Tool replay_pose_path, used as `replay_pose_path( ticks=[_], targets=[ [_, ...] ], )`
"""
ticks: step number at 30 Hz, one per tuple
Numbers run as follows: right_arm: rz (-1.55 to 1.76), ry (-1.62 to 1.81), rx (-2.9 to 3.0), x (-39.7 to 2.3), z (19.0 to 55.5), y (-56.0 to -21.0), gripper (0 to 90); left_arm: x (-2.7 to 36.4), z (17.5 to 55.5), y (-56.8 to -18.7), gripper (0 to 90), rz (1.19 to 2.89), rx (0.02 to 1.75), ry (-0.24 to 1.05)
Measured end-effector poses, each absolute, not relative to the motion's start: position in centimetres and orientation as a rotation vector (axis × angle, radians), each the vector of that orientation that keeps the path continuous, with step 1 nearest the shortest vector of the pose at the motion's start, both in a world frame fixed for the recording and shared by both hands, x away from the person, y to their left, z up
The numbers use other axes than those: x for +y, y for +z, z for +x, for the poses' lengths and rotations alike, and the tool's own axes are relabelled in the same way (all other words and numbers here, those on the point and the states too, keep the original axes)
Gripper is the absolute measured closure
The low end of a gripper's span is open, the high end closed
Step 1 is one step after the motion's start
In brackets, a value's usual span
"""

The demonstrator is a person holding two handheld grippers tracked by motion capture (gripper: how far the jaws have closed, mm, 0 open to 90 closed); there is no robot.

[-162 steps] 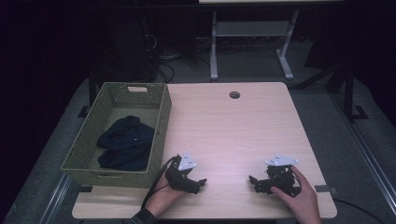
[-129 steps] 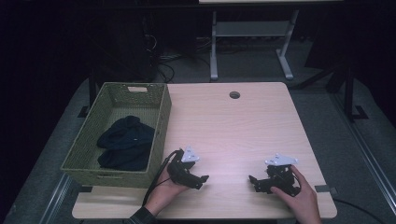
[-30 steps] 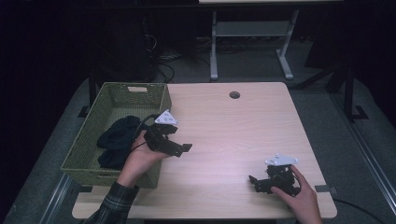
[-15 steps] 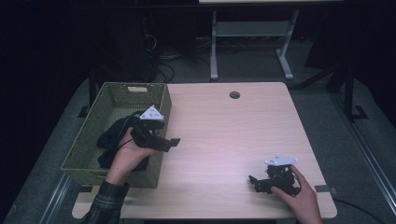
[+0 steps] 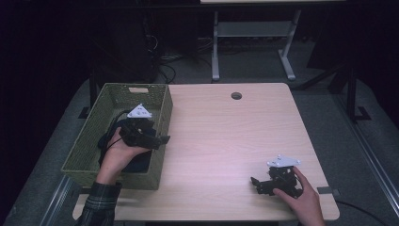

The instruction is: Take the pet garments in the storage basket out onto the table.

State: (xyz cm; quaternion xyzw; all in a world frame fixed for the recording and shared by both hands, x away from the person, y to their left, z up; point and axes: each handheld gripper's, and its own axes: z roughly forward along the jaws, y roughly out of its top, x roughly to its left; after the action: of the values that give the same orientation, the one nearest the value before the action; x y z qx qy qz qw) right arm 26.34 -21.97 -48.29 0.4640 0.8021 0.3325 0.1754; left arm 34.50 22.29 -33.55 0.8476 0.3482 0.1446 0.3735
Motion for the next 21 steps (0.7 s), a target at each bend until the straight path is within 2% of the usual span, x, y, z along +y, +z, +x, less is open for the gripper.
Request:
replay_pose_path(
  ticks=[21],
  targets=[
    [1.31, 0.943, 2.273, -22.0, 26.4, -48.3, 0.0, 26.4, 35.3, -34.3, 14.2, 2.154, 0.985, 0.435]
  ],
)
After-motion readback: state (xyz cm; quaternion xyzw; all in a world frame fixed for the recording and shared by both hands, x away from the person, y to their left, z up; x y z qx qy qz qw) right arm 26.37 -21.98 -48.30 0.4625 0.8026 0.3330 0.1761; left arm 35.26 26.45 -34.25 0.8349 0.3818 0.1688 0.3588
